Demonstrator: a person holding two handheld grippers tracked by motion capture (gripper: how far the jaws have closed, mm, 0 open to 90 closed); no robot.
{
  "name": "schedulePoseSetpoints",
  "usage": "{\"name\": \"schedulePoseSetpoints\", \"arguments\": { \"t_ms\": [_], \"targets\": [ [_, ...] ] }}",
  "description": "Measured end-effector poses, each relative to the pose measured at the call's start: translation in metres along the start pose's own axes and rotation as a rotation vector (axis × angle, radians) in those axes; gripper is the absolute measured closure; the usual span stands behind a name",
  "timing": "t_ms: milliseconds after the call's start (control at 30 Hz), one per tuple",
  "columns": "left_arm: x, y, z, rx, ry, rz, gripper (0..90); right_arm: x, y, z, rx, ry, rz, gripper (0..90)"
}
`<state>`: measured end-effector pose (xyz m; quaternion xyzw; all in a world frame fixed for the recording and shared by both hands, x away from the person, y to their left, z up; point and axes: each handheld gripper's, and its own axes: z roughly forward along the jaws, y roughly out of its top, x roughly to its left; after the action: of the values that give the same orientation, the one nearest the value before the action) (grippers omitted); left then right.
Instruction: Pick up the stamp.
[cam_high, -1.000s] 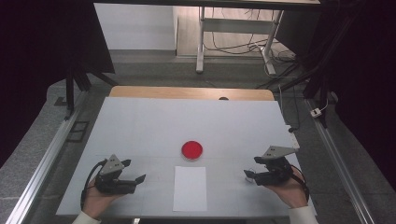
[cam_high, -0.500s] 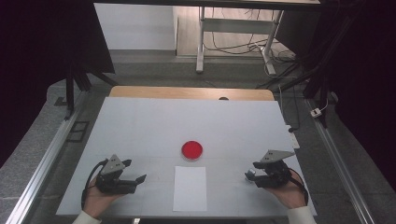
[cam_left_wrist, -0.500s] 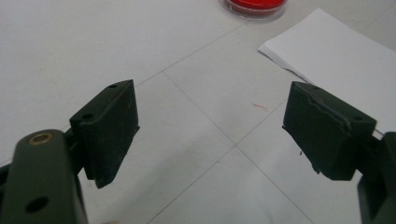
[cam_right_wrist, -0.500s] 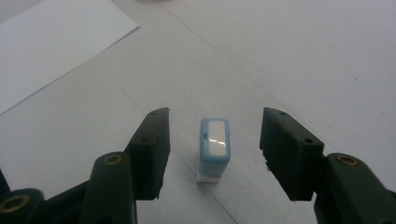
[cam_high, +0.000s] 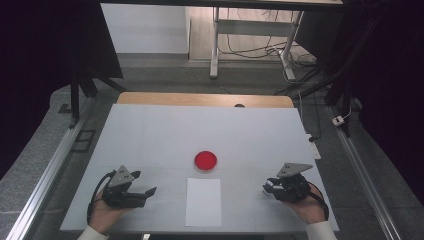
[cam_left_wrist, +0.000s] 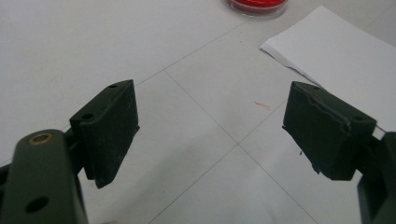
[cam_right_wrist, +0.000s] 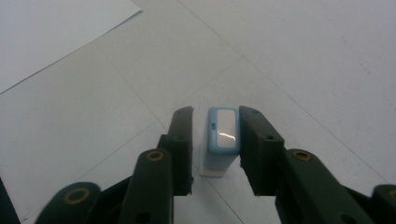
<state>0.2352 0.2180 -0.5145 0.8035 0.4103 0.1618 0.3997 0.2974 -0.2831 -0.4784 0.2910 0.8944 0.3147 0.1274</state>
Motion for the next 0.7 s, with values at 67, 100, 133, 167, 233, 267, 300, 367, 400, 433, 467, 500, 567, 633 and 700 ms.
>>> {"name": "schedulePoseSetpoints", "arguments": {
  "t_ms": [67,100,133,167,233,267,300,367,400,433,467,500,567,633,700],
  "targets": [
    [-0.0001,0.0,-0.0001,0.002,-0.001,0.001,18.3,-0.0002,-0.0002,0.0005,0.002,-0.002,-0.003,72.7],
    [-0.0001,0.0,0.0,0.002,0.0,0.002,18.2,-0.0003,-0.0002,0.0005,0.001,-0.002,-0.006,74.2],
    [-0.0002,0.0,0.0001,0.003,0.0,0.002,18.3,-0.0003,-0.0003,0.0005,0.001,0.0,-0.007,74.5],
    [-0.0003,0.0,0.0001,0.003,0.0,0.002,18.3,-0.0003,-0.0003,0.0005,0.001,-0.002,-0.008,74.8],
    [-0.0002,0.0,0.0001,0.002,0.0,0.001,18.2,-0.0003,-0.0005,0.0003,0.002,-0.003,-0.011,75.1],
    [-0.0002,0.0001,0.0,0.002,0.0,0.001,18.3,-0.0003,-0.0005,0.0003,0.001,-0.004,-0.011,75.1],
    [-0.0002,0.0001,0.0,0.002,0.0,0.001,18.3,-0.0003,-0.0005,0.0003,0.001,-0.004,-0.011,75.1],
    [-0.0002,0.0,0.0001,0.003,0.0,0.002,18.2,-0.0003,-0.0004,0.0003,0.001,-0.003,-0.008,75.2],
    [-0.0001,0.0,0.0001,0.004,0.0,0.002,18.2,-0.0004,-0.0002,0.0001,0.002,0.0,-0.005,75.2],
    [-0.0001,-0.0001,0.0001,0.003,-0.001,0.002,18.2,-0.0002,0.0,-0.0002,0.0,0.004,0.002,75.3],
    [-0.0001,-0.0001,0.0002,0.004,0.0,0.001,18.2,0.0,0.0006,-0.0006,-0.014,0.009,0.002,75.3],
    [-0.0001,0.0,0.0002,0.004,0.0,0.001,18.3,0.0003,0.0011,-0.0009,-0.019,0.008,0.003,75.3],
    [-0.0002,0.0,0.0002,0.004,0.0,0.001,18.2,0.0009,0.0019,-0.0017,-0.028,0.003,0.002,75.3],
    [-0.0003,0.0,0.0002,0.003,0.0,0.0,18.2,0.001,0.0021,-0.0021,-0.036,0.002,0.002,75.3],
    [-0.0003,0.0,0.0002,0.004,0.001,0.001,18.3,0.0002,0.0022,-0.0038,-0.05,-0.003,0.015,75.3]
  ]
}}
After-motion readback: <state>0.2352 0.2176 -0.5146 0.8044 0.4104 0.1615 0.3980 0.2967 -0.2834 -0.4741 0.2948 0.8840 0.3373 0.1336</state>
